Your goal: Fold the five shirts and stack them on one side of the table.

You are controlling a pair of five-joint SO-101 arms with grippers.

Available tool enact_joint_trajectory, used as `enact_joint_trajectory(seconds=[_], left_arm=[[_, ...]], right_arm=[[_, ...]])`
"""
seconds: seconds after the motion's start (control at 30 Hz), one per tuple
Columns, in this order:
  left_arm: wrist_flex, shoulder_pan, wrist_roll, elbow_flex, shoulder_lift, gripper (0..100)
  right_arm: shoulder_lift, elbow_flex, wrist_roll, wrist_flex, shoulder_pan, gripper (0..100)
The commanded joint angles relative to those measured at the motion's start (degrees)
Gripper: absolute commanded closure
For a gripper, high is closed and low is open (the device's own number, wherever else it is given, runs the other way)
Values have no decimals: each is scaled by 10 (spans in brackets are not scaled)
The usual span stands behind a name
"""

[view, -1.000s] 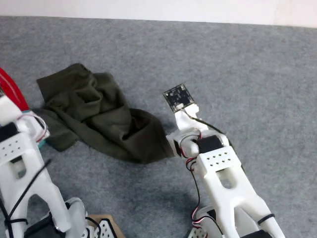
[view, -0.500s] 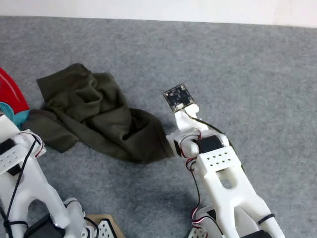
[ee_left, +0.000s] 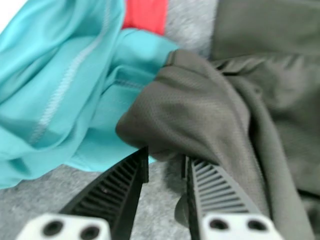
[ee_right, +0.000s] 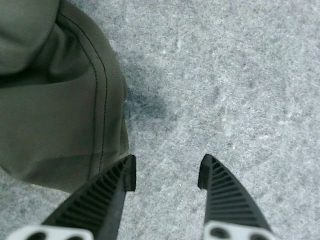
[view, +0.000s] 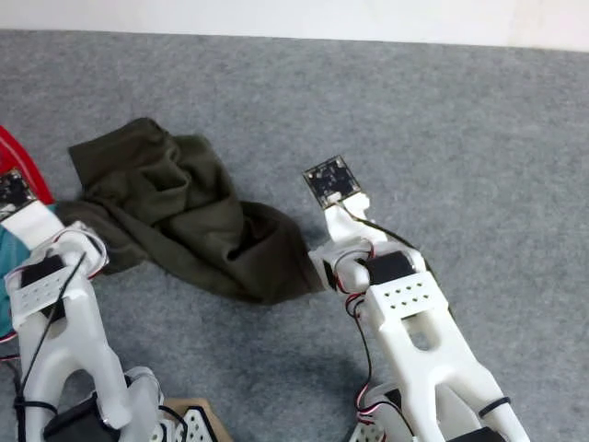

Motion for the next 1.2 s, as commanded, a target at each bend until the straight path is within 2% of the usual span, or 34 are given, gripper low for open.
enact_joint_trajectory(seconds=[0.0,0.13,0.27,0.47,0.8,1.17], left_arm=[[-21,21,9,-2,0,864],[-62,22,10,-4,29,864],[-128,23,10,-32,125,864],[-134,22,19,-116,241,864],[-131,19,38,-117,232,864],[59,19,37,-129,109,864]], right_arm=[[0,-1,-1,-9,-7,793],[0,-1,-1,-9,-7,793],[0,-1,-1,-9,-7,793],[0,-1,0,-9,-7,793],[0,0,0,-25,-7,793],[0,0,16,-25,-7,793]])
